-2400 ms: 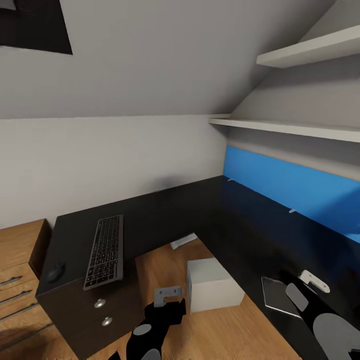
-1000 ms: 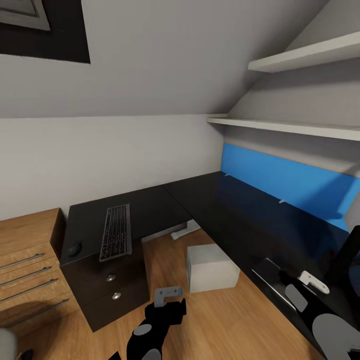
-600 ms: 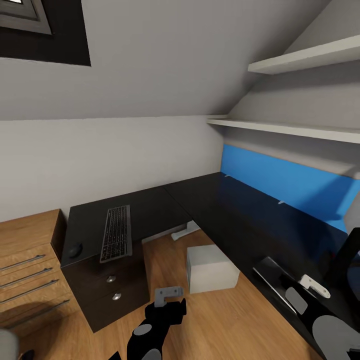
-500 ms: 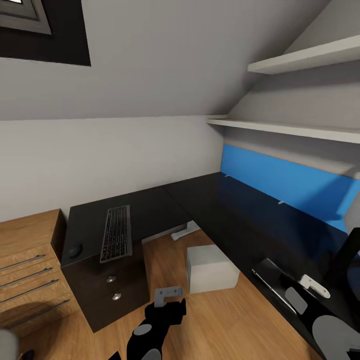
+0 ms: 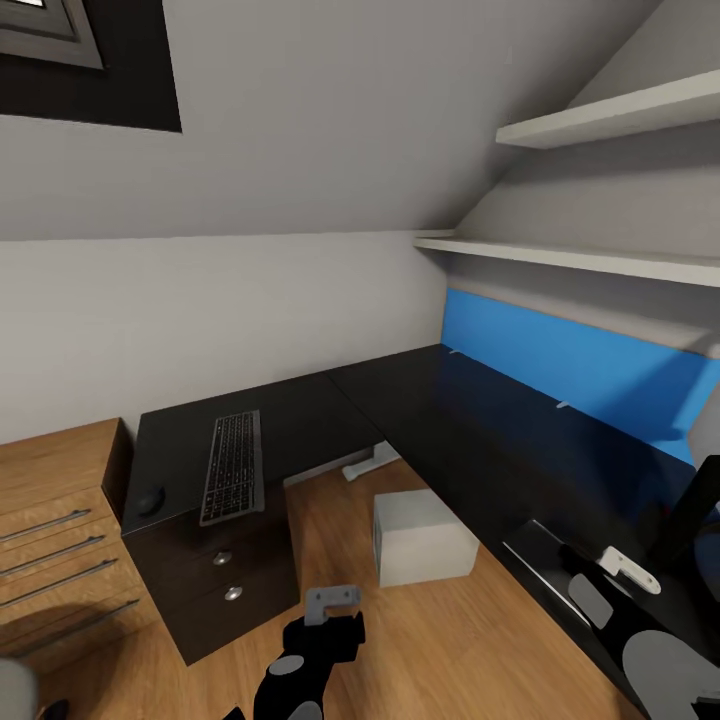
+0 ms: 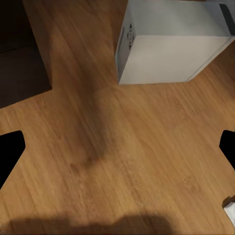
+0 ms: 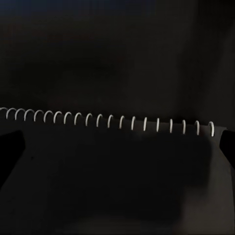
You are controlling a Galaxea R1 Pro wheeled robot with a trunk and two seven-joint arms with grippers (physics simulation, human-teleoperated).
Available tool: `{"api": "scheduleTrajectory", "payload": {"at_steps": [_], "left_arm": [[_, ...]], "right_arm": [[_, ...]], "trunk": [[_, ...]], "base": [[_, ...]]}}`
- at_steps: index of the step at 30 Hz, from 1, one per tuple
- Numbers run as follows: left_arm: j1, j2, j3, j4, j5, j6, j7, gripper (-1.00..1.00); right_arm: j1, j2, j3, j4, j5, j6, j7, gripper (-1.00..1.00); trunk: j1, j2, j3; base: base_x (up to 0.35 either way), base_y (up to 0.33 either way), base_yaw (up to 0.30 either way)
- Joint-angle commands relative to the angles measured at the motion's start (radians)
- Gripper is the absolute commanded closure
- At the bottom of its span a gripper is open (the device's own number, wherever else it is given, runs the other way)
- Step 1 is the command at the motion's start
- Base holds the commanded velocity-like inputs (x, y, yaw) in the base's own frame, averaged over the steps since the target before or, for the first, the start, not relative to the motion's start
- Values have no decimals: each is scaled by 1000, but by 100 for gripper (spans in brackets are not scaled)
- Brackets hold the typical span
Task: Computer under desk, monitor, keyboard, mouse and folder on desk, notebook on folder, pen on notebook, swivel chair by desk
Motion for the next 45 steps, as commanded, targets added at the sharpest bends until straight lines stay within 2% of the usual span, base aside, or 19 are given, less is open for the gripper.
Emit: {"api": "scheduleTrajectory", "payload": {"at_steps": [1,10,17,33,35,38,41,45], "left_arm": [[-1,1,-2,-1,4,3,7,-100],[-1,1,-3,1,-2,3,8,-100],[-1,0,-7,1,-1,3,9,-100],[-1,-3,-8,1,-1,0,9,-100],[-1,-3,-20,1,-2,0,10,-100],[-1,-2,-51,1,-4,0,12,-100],[-1,-3,-64,1,-3,0,13,-100],[-1,-3,-69,0,-4,-1,14,-100]], "right_arm": [[-1,0,0,0,-10,-6,0,-100],[-1,0,1,0,-8,-8,0,-100],[-1,0,0,0,10,-9,0,-100],[-1,-4,1,11,11,-21,-6,-100],[-1,-15,-2,24,10,-9,-10,-100],[-2,-35,-4,47,8,49,-29,-100],[-2,-43,-5,54,6,103,-60,-100],[-2,-46,-5,56,6,120,-72,-100]], "trunk": [[0,-1,-1],[0,-1,-1],[0,-1,-1],[0,-1,-1],[0,-1,-1],[0,-1,-1],[0,-1,-1],[0,-1,-1]], "base": [[0,0,0],[153,0,0],[204,0,0],[101,0,0],[6,0,0],[2,0,0],[0,0,0],[0,0,0]]}}
